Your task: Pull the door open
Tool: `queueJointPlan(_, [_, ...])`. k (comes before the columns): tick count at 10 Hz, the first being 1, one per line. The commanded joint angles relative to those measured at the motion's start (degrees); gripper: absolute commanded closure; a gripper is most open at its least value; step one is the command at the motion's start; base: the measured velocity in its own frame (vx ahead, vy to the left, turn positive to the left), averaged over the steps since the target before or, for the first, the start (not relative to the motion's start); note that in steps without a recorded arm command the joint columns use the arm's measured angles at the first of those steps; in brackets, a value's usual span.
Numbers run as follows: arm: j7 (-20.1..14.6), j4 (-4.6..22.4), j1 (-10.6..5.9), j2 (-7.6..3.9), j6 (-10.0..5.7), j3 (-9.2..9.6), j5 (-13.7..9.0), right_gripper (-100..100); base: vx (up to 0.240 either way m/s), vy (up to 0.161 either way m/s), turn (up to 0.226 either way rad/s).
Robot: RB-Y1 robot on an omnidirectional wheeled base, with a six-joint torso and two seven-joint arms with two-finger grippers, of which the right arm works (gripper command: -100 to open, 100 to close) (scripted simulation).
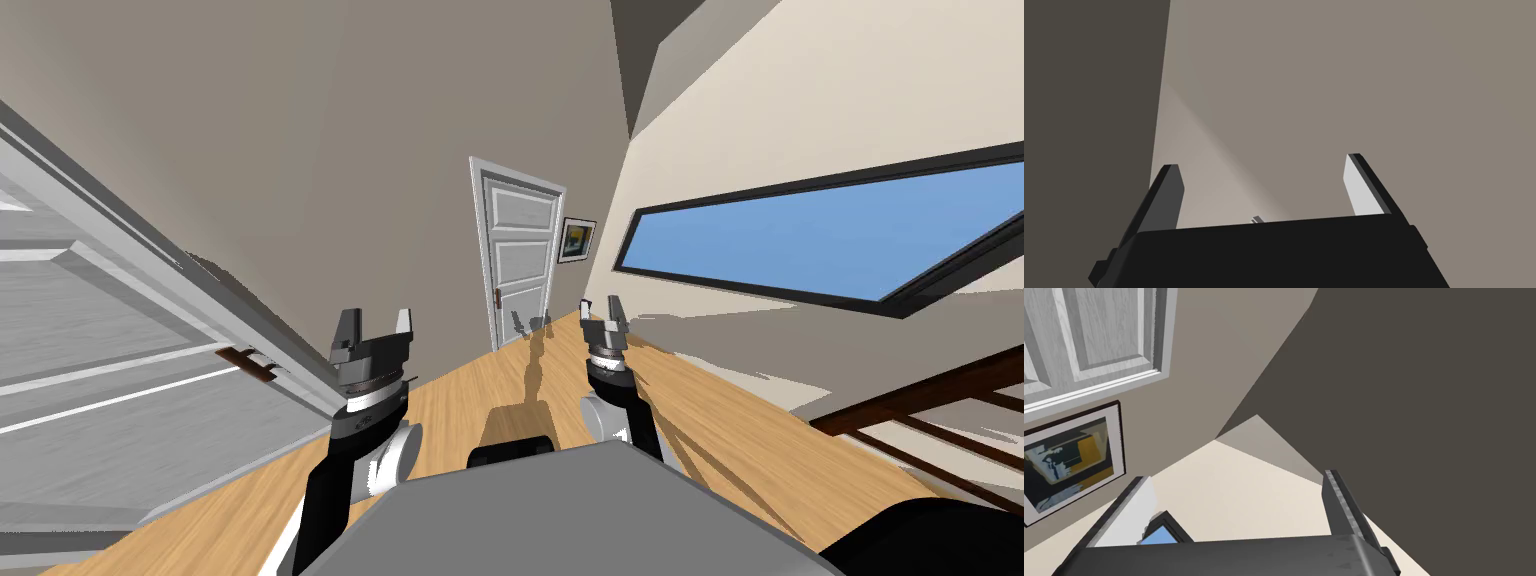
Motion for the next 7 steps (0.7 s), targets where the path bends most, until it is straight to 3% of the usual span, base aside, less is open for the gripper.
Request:
queueJointPlan(1, [-1.9, 1.9, -0.43, -0.75, -0.40, 0.40, -1.1, -100, 0.048, -0.001, 0.140])
queueJointPlan(7, [-7.4, 7.5, -1.72, -2.73, -1.61, 1.61, -4.5, -100, 0.084, 0.005, 0.093])
